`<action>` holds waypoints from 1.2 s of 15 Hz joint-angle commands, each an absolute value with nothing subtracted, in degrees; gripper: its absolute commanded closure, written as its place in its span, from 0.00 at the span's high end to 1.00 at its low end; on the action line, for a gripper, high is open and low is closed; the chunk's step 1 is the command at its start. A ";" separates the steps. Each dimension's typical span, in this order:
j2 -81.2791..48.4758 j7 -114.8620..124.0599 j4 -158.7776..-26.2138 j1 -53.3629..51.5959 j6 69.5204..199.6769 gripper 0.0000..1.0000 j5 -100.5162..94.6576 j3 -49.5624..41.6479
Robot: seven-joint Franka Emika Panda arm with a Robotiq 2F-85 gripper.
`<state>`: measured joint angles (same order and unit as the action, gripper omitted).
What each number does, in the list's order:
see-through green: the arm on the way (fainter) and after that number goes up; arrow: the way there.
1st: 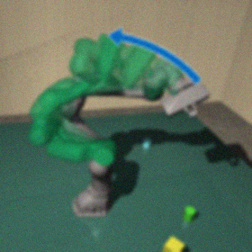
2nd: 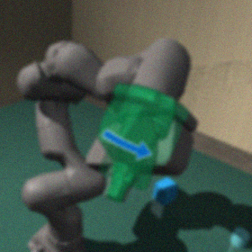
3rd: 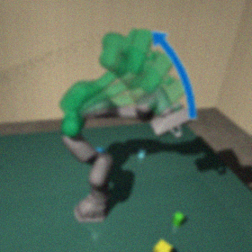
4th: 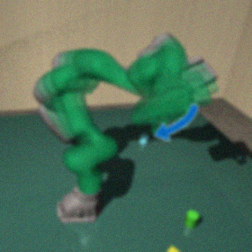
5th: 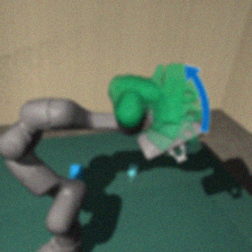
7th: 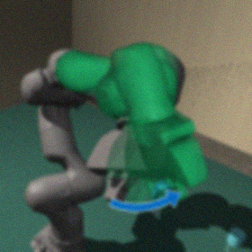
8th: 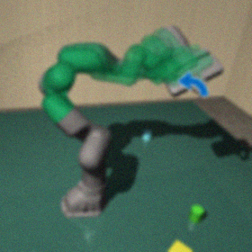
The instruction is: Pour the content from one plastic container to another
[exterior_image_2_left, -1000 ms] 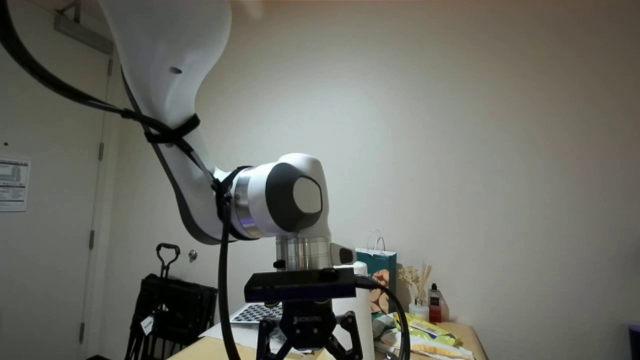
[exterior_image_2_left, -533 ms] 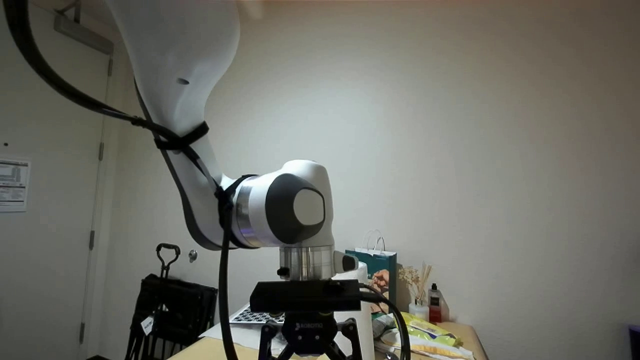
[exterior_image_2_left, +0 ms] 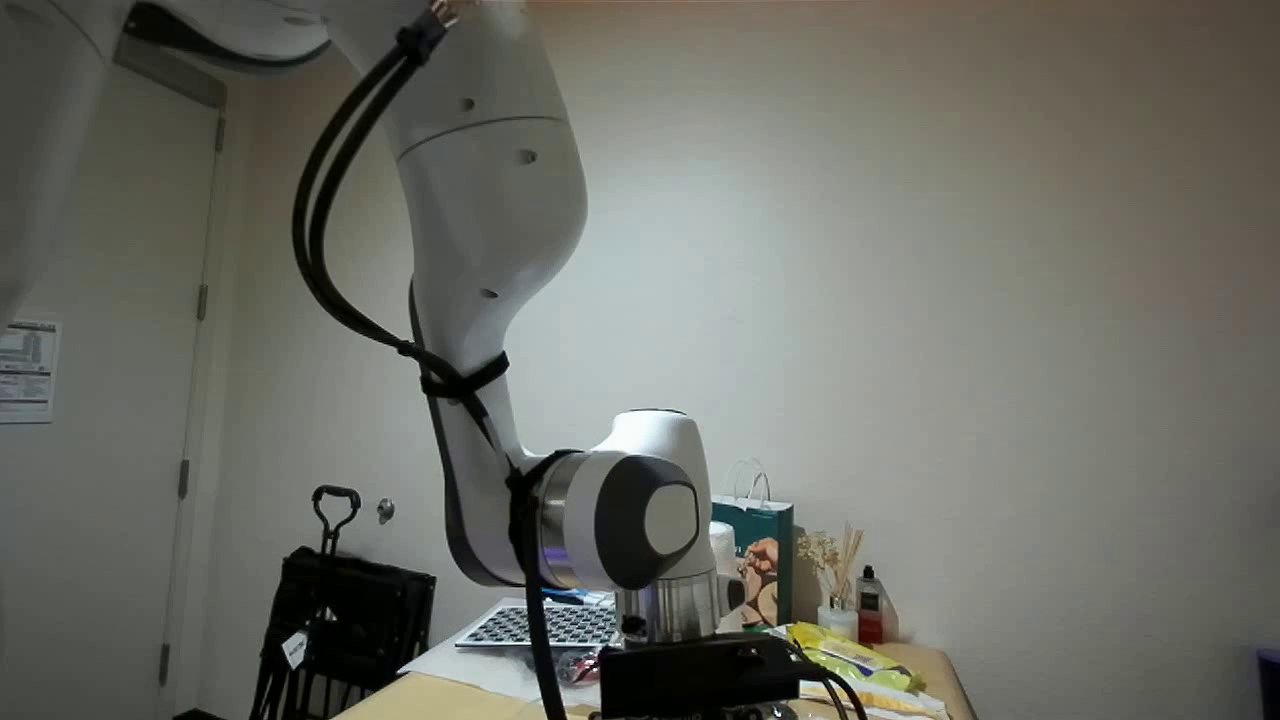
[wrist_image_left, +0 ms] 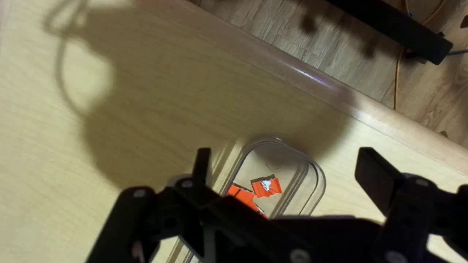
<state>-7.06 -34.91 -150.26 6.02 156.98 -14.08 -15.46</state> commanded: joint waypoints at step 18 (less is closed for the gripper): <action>-14.80 -8.21 -136.81 7.00 144.68 1.00 -18.91 -10.83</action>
